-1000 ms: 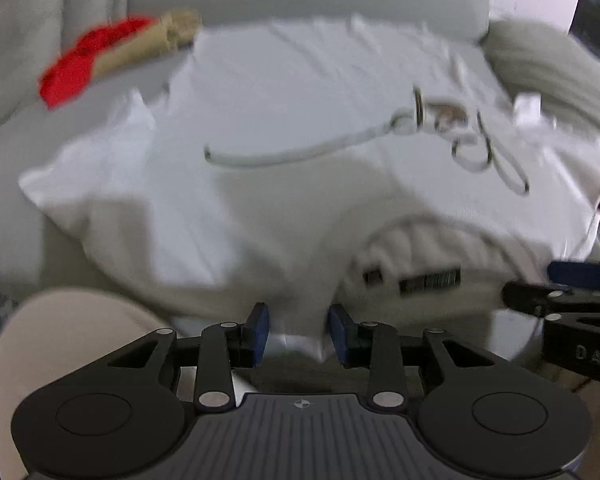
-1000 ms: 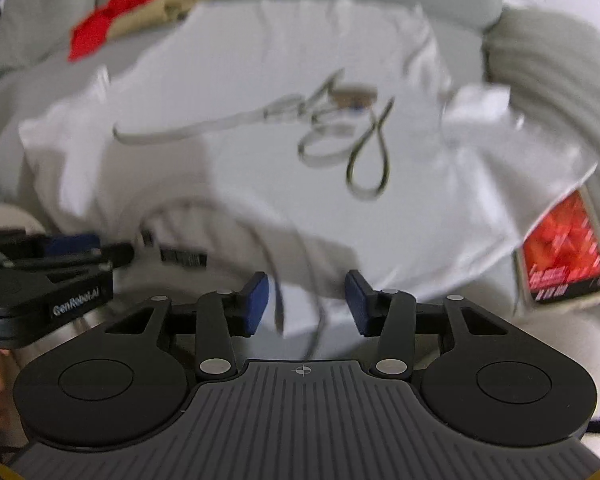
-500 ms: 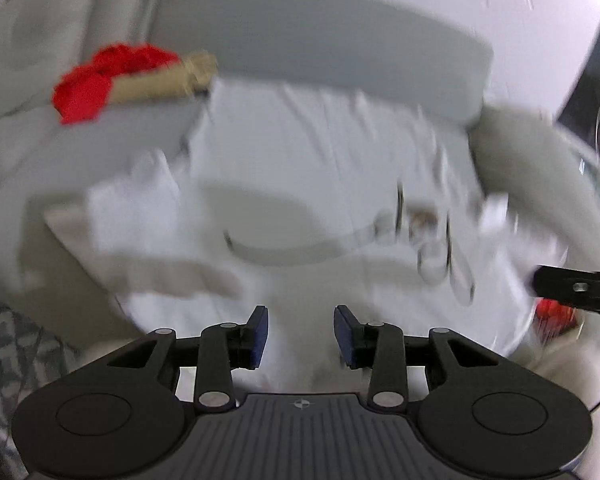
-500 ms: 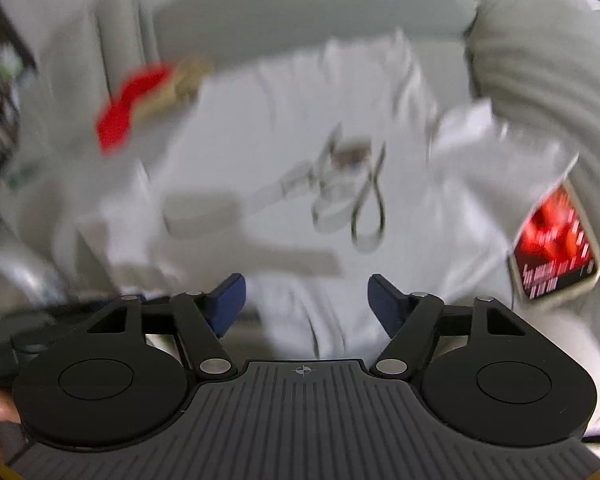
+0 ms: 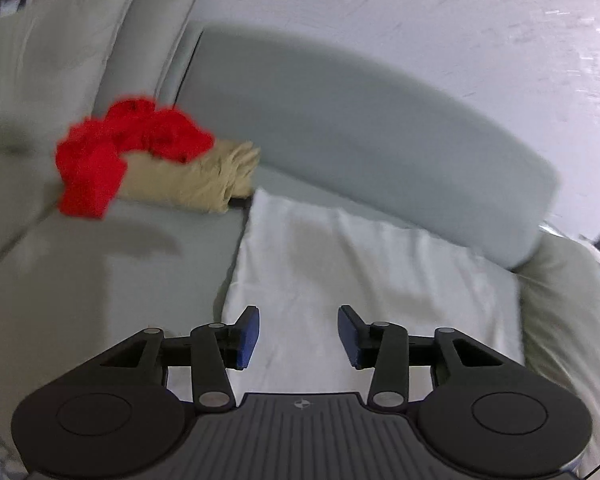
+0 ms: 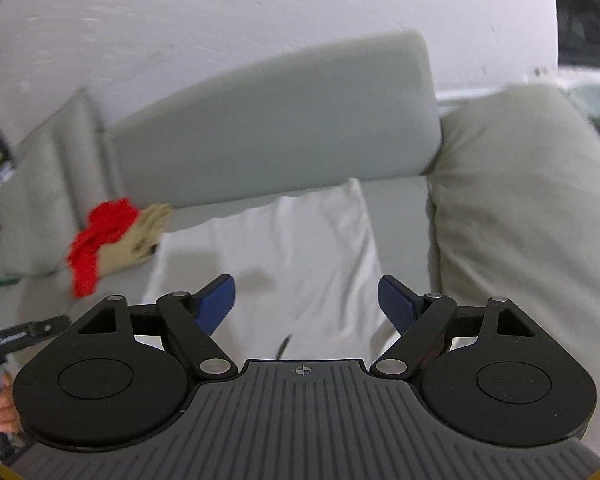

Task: Fold clothes
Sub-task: 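Smooth the spread T-shirt with both open grippers, then reach the right gripper to the T-shirt side edge and close on it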

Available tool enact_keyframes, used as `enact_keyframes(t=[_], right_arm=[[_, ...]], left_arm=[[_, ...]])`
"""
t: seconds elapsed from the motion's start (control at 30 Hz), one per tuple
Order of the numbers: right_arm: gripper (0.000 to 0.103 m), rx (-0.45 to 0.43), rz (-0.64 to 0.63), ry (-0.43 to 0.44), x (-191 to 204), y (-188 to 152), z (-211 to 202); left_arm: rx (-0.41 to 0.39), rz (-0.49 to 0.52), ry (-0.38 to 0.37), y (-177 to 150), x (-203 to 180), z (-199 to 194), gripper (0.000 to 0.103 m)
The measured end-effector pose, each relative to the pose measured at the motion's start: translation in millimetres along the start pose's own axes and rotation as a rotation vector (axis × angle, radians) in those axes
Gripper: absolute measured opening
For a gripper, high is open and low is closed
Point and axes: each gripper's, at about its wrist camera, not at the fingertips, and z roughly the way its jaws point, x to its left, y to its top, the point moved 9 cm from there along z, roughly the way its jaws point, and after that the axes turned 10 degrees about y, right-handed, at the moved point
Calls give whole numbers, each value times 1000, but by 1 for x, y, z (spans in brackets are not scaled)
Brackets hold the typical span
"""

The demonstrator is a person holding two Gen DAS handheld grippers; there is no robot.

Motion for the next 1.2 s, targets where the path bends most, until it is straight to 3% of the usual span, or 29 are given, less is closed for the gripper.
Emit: enact_keyframes(t=[0.1, 0.23, 0.33, 0.53, 0.6, 0.67, 0.73, 0.83, 0.87, 0.9, 0.97, 1.1, 1.2], right_arm=[[77, 40, 77, -30, -36, 15, 70], [60, 58, 79, -85, -82, 32, 162], [59, 67, 69, -114, -110, 45, 216], [59, 31, 271, 6, -160, 74, 293], [59, -27, 287, 66, -165, 84, 307], [54, -28, 233, 98, -161, 91, 318], [37, -5, 173, 118, -155, 92, 329], [34, 23, 29, 100, -141, 90, 336], [29, 25, -6, 83, -139, 89, 337], [5, 17, -21, 66, -139, 89, 338], [4, -20, -11, 28, -143, 90, 337], [3, -117, 22, -65, -150, 94, 334], [2, -111, 43, -126, -157, 89, 342]], left_arm=[[55, -18, -12, 2, -5, 63, 34], [63, -30, 36, 5, -7, 139, 33], [56, -28, 71, 15, -1, 181, 28], [40, 22, 32, 43, -4, 224, 28], [38, 35, 37, 47, -7, 232, 28], [27, 52, 36, 52, -11, 236, 28], [6, 82, 35, 58, -17, 238, 28], [-25, 119, 32, 69, -25, 244, 27], [-33, 115, 22, 73, -27, 247, 26], [-40, 105, 19, 78, -28, 250, 24], [-44, 83, 53, 87, -25, 263, 13], [-28, 57, 97, 97, -22, 279, 11], [-21, 57, 114, 100, -19, 282, 13]])
